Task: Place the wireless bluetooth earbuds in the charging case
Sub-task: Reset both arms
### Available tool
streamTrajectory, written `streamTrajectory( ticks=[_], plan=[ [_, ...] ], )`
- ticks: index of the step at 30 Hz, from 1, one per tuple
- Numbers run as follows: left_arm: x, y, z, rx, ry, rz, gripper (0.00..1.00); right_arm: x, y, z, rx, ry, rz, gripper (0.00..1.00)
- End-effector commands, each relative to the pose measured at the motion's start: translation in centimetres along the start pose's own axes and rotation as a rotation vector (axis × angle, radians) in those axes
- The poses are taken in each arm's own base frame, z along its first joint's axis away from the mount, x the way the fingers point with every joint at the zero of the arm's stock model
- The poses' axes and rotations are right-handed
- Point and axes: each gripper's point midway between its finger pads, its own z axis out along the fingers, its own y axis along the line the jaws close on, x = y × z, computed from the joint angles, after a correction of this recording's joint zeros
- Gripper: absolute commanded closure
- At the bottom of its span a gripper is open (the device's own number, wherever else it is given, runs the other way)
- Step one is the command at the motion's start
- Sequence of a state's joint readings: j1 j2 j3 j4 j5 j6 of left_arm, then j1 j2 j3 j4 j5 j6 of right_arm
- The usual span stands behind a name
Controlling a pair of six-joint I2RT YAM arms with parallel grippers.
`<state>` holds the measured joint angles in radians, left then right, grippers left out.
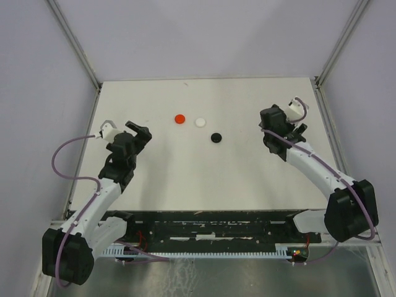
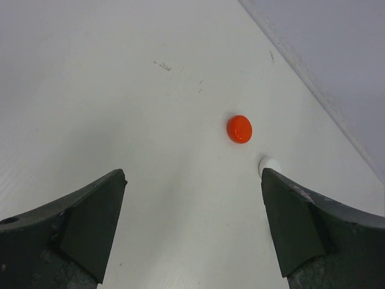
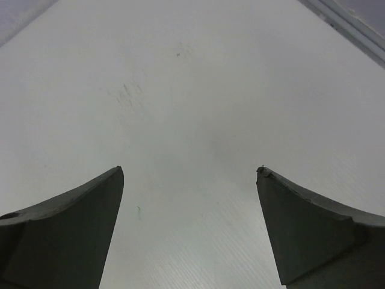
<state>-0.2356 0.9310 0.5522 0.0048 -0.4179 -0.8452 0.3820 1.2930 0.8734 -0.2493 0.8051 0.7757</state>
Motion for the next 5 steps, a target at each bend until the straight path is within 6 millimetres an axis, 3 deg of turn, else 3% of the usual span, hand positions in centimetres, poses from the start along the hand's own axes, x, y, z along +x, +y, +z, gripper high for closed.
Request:
streamTrajectory(
  ticks=[1,5],
  plan=[
    [-3.2,-1.8,-0.8,0.036,-0.080,0.045,0.01,-4.2,-1.7,-0.8,0.241,-0.052,0.047,0.01],
    [-3.8,-2.2,-1.2,0.038,-0.078,0.055,0.01,-4.9,-3.1,-1.2,0.348,-0.045,-0.027,0.00]
  ],
)
